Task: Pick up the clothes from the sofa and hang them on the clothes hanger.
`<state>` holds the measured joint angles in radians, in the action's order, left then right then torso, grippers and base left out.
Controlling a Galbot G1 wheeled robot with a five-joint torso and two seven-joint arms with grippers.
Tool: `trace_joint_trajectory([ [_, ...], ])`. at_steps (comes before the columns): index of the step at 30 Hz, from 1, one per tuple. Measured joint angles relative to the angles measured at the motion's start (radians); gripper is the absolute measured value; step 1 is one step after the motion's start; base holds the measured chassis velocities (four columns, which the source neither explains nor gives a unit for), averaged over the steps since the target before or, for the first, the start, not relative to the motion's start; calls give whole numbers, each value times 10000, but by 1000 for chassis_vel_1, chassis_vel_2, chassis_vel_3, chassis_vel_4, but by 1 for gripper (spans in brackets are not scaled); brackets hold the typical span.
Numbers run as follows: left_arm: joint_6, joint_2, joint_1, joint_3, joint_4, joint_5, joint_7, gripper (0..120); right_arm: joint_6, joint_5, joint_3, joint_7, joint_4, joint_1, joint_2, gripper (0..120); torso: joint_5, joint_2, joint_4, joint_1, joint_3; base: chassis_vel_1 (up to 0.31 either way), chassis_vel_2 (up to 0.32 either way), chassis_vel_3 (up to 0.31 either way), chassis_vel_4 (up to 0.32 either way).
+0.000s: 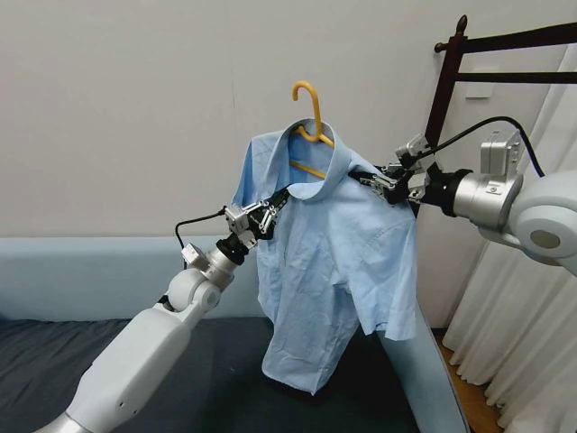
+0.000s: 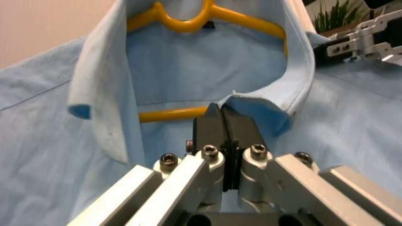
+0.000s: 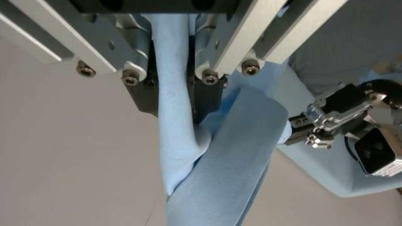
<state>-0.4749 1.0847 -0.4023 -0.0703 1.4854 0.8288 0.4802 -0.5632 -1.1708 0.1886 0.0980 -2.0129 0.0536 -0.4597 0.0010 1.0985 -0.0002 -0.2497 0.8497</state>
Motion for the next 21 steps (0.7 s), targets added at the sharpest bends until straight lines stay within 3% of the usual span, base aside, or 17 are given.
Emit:
trace_joint_trajectory([
  [8, 82, -110, -354, -252, 44, -137, -100, 0, 22, -28, 1, 21, 10, -64, -33, 7, 0, -1, 1, 0, 0, 0, 0, 0, 0],
  [14, -64, 259, -645, -498, -195, -708, -1042, 0, -30, -439, 155, -81, -138, -193, -26, 7, 0, 0, -1, 0, 1, 0, 0, 0, 0],
  [17, -133, 270, -1019, -537, -40, -1006, -1906, 11, -170, -442, 190, -667, -195, -314, 48, 7, 1, -1, -3, 0, 1, 0, 0, 0, 0],
  [21, -195, -85, -1632, -449, 305, -1176, -2077, 25, -369, -580, 111, -1250, -198, -336, 139, 7, 1, 0, -2, 0, 1, 0, 0, 0, 0],
])
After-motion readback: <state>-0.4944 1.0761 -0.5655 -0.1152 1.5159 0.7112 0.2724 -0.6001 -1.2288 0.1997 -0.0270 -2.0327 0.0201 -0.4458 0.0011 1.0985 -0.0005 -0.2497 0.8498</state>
